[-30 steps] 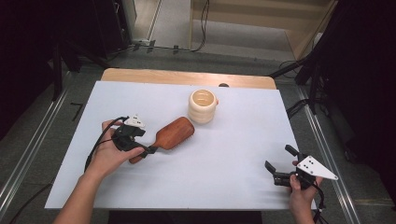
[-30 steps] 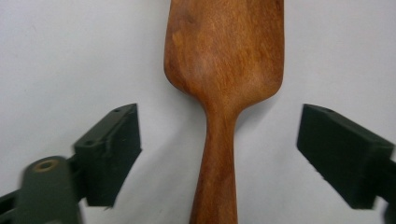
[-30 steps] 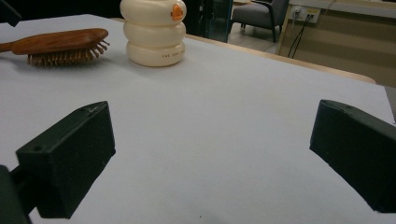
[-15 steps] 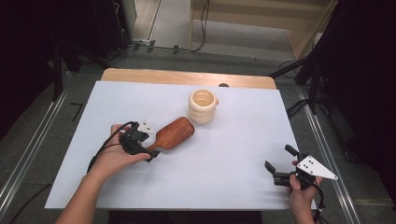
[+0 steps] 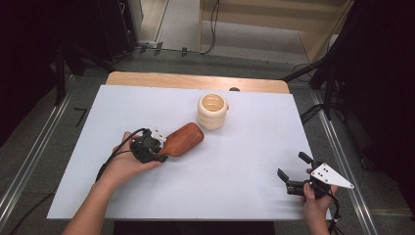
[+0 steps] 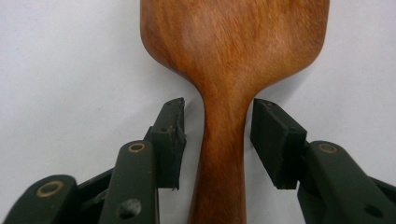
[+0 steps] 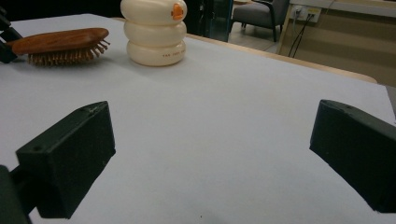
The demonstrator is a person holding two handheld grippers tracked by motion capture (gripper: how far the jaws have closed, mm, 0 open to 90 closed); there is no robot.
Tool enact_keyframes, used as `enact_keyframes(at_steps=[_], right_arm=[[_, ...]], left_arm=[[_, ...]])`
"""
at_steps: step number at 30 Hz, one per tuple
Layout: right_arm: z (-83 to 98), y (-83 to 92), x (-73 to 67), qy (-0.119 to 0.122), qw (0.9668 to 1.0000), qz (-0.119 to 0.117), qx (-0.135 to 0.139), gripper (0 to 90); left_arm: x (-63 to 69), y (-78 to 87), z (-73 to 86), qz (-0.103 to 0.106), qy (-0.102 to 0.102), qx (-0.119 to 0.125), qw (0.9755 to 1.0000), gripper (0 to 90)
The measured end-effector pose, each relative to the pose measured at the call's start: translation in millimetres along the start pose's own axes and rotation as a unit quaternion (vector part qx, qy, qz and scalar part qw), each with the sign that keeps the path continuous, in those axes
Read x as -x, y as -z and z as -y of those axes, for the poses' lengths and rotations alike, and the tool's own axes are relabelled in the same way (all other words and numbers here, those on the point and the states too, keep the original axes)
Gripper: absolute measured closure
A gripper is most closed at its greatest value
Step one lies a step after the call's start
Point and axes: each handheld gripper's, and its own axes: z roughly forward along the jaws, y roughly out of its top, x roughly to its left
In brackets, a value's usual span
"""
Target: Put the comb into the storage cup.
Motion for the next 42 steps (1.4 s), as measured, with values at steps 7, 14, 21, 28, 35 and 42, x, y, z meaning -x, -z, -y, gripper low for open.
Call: enact_keyframes(at_steps=[7,14,21,28,35,42], right_arm=[[0.0,0.0,0.0,-0.001,1.0000,0.000,0.000,0.0],[0.0,0.0,0.0,-0.001,1.0000,0.000,0.000,0.0],[0.0,0.0,0.0,-0.001,1.0000,0.001,0.000,0.0],[0.0,-0.1,0.1,-0.001,1.0000,0.001,0.000,0.0],[0.0,-0.1,-0.1,-0.001,1.0000,0.001,-0.001,0.0],[0.0,-0.2,-0.1,0.001,1.0000,0.002,0.000,0.0]], left_arm=[[0.9,-0.8,-1.2,0.006,-0.004,0.003,1.0000,68.3],[0.4,-0.6,1.0,0.011,0.003,0.012,0.9999,71.8],[1.6,-0.5,7.3,0.011,0.020,0.039,0.9990,72.0],[2.7,-0.3,11.3,0.013,0.025,0.054,0.9981,72.0],[4.5,2.6,16.2,0.020,0.033,0.074,0.9965,71.9],[7.8,9.2,18.7,0.013,0.033,0.100,0.9944,71.9]])
